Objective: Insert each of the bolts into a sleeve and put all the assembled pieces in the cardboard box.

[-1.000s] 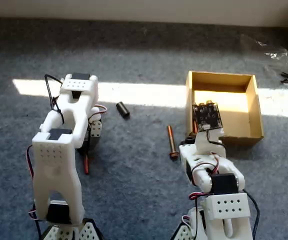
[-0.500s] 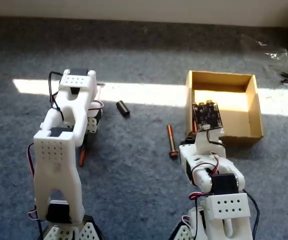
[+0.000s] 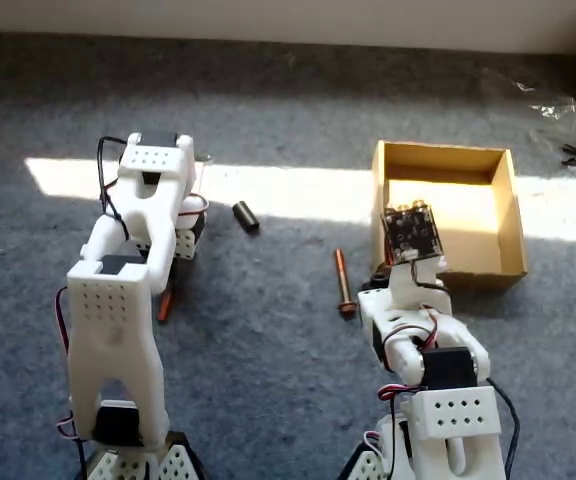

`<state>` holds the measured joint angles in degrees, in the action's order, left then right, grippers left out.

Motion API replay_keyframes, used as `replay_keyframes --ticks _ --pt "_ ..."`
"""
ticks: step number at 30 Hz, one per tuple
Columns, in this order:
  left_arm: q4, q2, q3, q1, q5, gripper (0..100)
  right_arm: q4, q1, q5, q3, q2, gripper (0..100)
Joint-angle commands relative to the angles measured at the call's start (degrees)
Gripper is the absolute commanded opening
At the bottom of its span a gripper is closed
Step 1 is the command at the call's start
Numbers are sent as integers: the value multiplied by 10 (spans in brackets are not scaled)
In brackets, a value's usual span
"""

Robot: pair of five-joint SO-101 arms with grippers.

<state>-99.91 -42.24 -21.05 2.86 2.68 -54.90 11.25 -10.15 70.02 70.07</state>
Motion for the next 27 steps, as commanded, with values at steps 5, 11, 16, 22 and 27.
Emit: replay_keyframes --ticks 5,11,16,22,27 --pt "-1 94 12 -12 6 67 15 -5 -8 -3 9 4" --pt "-1 51 9 -14 26 109 15 -5 -8 -3 9 4" --pt "-1 34 7 -12 31 116 15 -5 -8 -3 9 4" --pt "13 31 -20 -10 31 116 15 -5 -8 -3 9 4" --pt "42 29 -19 -13 31 116 15 -5 -9 -3 9 4"
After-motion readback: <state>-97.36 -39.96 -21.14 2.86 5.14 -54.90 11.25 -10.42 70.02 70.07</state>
